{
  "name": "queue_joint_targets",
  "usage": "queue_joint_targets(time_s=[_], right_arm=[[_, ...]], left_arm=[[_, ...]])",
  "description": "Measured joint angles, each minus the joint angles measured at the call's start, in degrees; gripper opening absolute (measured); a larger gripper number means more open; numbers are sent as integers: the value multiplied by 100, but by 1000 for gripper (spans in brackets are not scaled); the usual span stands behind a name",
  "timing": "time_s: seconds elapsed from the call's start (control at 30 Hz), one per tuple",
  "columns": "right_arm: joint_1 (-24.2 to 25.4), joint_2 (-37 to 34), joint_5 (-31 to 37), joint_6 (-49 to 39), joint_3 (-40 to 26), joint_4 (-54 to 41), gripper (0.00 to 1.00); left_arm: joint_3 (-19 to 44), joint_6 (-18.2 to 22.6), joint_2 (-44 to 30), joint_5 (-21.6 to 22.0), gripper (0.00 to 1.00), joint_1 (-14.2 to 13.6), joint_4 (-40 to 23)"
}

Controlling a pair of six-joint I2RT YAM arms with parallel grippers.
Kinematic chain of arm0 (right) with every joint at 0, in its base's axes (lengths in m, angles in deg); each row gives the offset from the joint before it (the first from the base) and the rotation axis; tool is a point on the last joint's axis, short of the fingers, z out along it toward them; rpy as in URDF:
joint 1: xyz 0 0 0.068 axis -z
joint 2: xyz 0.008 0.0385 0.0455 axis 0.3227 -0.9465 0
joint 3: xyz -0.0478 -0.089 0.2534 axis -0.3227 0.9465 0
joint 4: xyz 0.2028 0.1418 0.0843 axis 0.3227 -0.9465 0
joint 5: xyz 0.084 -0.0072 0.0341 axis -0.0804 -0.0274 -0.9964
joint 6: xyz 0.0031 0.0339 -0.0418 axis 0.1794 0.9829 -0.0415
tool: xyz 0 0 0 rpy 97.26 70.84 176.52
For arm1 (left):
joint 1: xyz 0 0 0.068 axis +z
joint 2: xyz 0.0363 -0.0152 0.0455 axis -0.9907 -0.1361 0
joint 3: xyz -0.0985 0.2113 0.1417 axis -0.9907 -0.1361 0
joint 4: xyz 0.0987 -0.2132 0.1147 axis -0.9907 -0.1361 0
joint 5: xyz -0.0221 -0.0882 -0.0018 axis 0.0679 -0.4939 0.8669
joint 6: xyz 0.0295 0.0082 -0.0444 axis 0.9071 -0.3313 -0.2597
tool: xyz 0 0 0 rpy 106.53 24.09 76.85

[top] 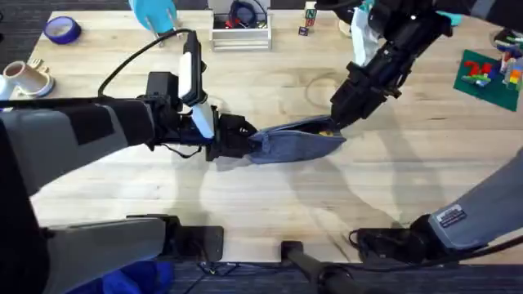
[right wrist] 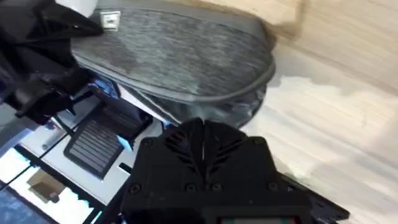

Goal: Unzip the bag, pick up the pens from the table one at a time and place them inside, then zip the bag closed.

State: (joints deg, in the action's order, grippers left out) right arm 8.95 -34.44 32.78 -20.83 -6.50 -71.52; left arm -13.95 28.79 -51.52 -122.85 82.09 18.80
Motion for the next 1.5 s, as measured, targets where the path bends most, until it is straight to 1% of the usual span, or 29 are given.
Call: queue_joint_targets(time_s=[0.27, 0.43, 0.47, 0.5, 0.53, 0.63, 0.73, 0.77, 0.8, 0.97, 1.03, 1.1, 1.17, 1.27, 1.5], right_arm=[[43, 45, 195, -1, 0, -14, 33], [43, 497, 231, 2, 0, -18, 33], [43, 635, 230, 5, 0, -21, 53], [43, 756, 231, 16, 0, -26, 122], [43, 873, 232, 14, 0, -29, 238], [43, 1224, 229, 54, 0, -30, 414], [43, 1535, 234, 95, 0, -31, 827], [43, 1638, 233, 110, 0, -30, 941], [43, 1722, 236, 132, 0, -29, 977], [-21, 2162, 257, 334, 0, -18, 995], [-159, 2310, 372, 503, -2, 1, 995], [-412, 2439, 642, 734, -1, 7, 995], [-750, 2555, 971, 990, -2, 18, 995], [-1412, 2679, 1492, 1435, -2, 131, 995], [-2931, 2715, 2539, 2562, -2, 672, 995]], left_arm=[[0, 1, 0, 0, 43, 1, 0], [0, 0, 0, 2, 43, 1, 0], [0, 1, 0, 0, 43, 1, 0], [0, 2, 0, 0, 43, 1, 0], [0, 0, 0, 0, 43, -1, 0], [0, 0, 0, 0, 43, 1, 0], [0, 0, 0, 0, 43, 0, 0], [0, 0, 0, 1, 43, 0, -1], [0, 0, 0, 0, 43, 1, 0], [0, 0, 0, 1, 43, 1, 0], [0, 0, 0, 2, 43, 1, 0], [0, 1, 0, 0, 43, 1, 0], [0, 0, 0, 0, 43, 1, 0], [0, 2, -2, 0, 43, 1, 0], [0, 0, 0, 0, 43, 1, 0]])
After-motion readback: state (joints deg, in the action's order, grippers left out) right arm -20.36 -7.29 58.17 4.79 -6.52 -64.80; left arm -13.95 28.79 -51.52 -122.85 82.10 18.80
